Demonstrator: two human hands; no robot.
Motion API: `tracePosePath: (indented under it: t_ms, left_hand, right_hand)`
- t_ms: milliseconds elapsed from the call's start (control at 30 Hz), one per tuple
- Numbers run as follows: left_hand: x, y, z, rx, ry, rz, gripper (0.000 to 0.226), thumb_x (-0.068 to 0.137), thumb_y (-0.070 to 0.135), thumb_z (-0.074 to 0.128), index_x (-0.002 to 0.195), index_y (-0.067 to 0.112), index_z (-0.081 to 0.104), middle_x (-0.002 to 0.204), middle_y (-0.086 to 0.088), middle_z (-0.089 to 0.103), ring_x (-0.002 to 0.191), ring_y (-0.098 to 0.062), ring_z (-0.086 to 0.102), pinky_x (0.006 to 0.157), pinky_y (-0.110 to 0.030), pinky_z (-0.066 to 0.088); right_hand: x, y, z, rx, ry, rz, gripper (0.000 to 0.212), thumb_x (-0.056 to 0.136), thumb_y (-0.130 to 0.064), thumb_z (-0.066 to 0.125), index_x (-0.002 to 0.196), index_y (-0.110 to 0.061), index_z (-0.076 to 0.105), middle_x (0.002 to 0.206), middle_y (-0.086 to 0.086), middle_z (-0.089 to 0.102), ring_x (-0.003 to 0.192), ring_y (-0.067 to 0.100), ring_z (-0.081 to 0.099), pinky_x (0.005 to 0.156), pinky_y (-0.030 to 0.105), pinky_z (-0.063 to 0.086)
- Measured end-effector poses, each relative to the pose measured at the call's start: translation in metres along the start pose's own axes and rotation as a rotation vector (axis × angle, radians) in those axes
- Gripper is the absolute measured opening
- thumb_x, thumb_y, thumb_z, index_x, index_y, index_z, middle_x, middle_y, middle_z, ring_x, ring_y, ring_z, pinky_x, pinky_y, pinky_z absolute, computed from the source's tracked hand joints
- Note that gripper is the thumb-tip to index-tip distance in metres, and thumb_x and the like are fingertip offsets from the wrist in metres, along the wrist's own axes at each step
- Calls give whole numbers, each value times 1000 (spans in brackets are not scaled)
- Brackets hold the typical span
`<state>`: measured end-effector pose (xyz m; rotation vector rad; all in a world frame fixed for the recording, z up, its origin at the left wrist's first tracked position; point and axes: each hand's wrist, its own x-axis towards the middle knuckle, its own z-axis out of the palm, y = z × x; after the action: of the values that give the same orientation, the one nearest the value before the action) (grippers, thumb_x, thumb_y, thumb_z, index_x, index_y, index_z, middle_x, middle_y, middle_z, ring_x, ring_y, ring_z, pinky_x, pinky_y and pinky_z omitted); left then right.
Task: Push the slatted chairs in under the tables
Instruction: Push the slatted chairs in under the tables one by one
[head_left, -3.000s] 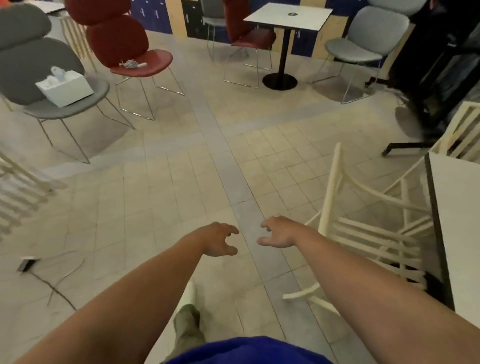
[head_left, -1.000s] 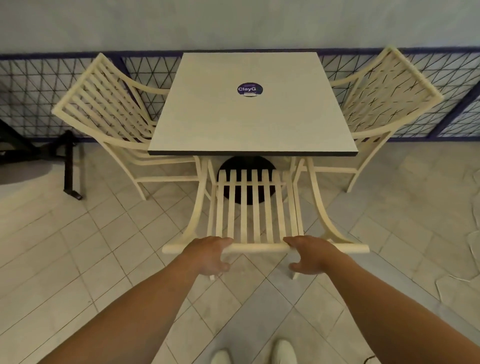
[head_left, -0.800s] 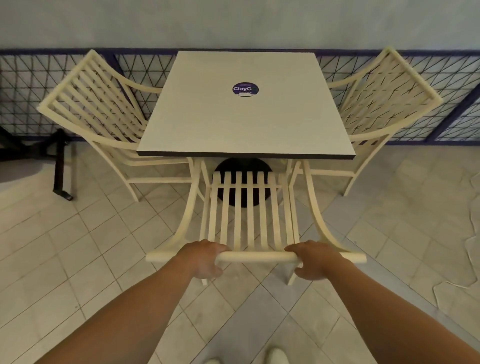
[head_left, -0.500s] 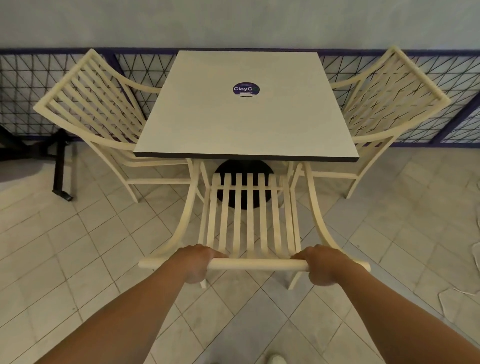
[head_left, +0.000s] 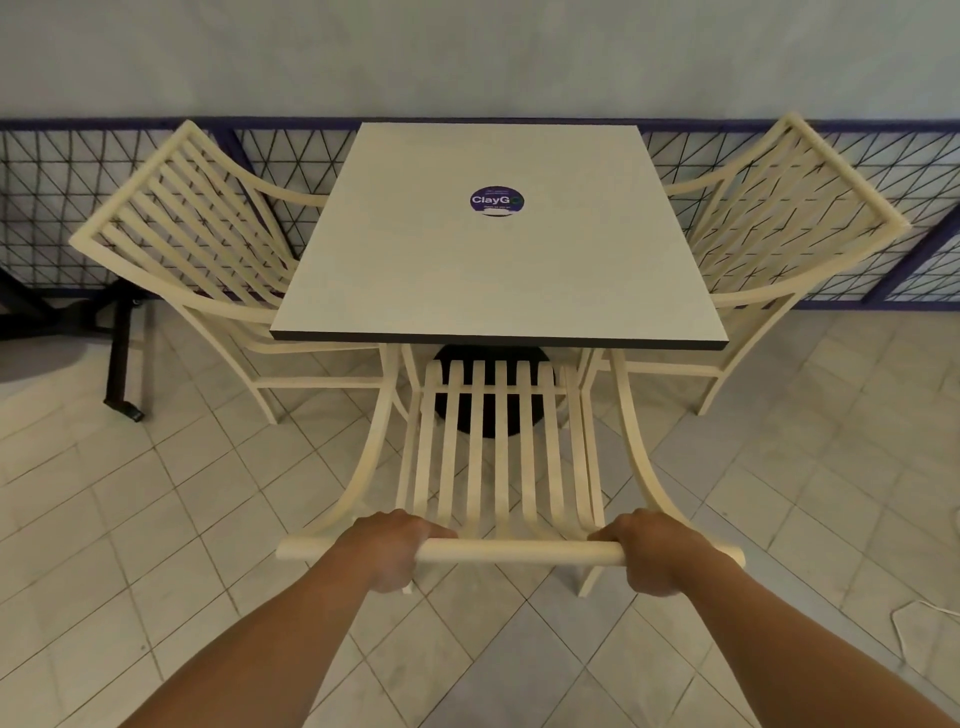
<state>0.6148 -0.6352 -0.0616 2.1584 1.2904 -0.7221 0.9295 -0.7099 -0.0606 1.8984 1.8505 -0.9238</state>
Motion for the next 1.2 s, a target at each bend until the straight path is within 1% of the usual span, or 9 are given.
tracePosePath:
  t_ms: [200, 367, 533, 733, 800, 867, 933, 1033, 1200]
  left_hand:
    - [3, 1, -5, 13, -22, 17, 76, 94, 3, 50, 145, 57, 37, 123, 1, 59, 100, -22, 62, 77, -32, 48]
    - [11, -10, -14, 26, -1, -13, 79, 94, 1, 49, 144, 60, 36, 120, 4, 58, 84, -16, 54, 70, -29, 44]
    - [16, -13, -15, 30, -12, -10, 80, 92, 1, 50, 144, 60, 37, 120, 4, 58, 84, -16, 54, 68, -28, 43]
    - [14, -15, -13, 26, 16, 2, 75, 93, 4, 50, 143, 59, 39, 122, 3, 59, 87, -17, 57, 71, -30, 45]
    - [12, -16, -13, 29, 32, 16, 67, 94, 13, 52, 142, 58, 40, 123, 4, 61, 94, -19, 62, 73, -30, 46]
    - [11, -16, -12, 21, 46, 39, 52, 95, 31, 56, 139, 57, 45, 121, 8, 64, 99, -17, 64, 75, -29, 48]
    - [11, -19, -12, -4, 67, 59, 36, 90, 57, 56, 126, 58, 54, 108, 15, 68, 92, -12, 65, 70, -29, 47]
    - [13, -23, -11, 6, 99, 97, 44, 77, 84, 45, 108, 55, 59, 85, 17, 67, 78, -7, 63, 65, -29, 48]
    - [15, -21, -14, 73, 162, 134, 55, 72, 92, 35, 103, 55, 60, 81, 16, 66, 76, -8, 63, 72, -32, 52]
  right_hand:
    - [4, 2, -3, -13, -12, 11, 63, 86, -8, 66, 138, -42, 53, 104, -14, 51, 98, 10, 55, 93, 27, 47]
    - [12, -7, -9, -1, 12, -2, 62, 86, -9, 65, 138, -40, 53, 118, -8, 60, 104, 14, 59, 95, 30, 49]
    - [17, -6, -12, -17, 13, -17, 61, 88, -8, 64, 139, -38, 53, 120, -7, 60, 104, 12, 56, 96, 29, 47]
    - [18, -5, -11, -6, 30, -32, 60, 87, -8, 66, 137, -39, 54, 108, -12, 55, 97, 9, 52, 94, 28, 45]
    - [18, -6, -12, -10, 26, -30, 59, 87, -9, 65, 136, -40, 55, 106, -13, 54, 96, 9, 52, 93, 28, 45]
    - [18, -7, -12, -9, 30, -15, 55, 87, -14, 65, 134, -41, 56, 110, -13, 58, 97, 9, 54, 93, 30, 47]
    - [19, -7, -11, -24, 42, -12, 48, 88, -24, 64, 131, -42, 59, 110, -12, 62, 96, 10, 59, 91, 30, 49]
    - [21, -5, -10, -37, 49, -6, 44, 87, -33, 63, 129, -46, 59, 106, -13, 63, 94, 10, 60, 88, 31, 51]
    - [25, -1, -11, -27, 65, 5, 43, 84, -40, 65, 126, -49, 60, 103, -16, 65, 90, 9, 61, 86, 33, 53]
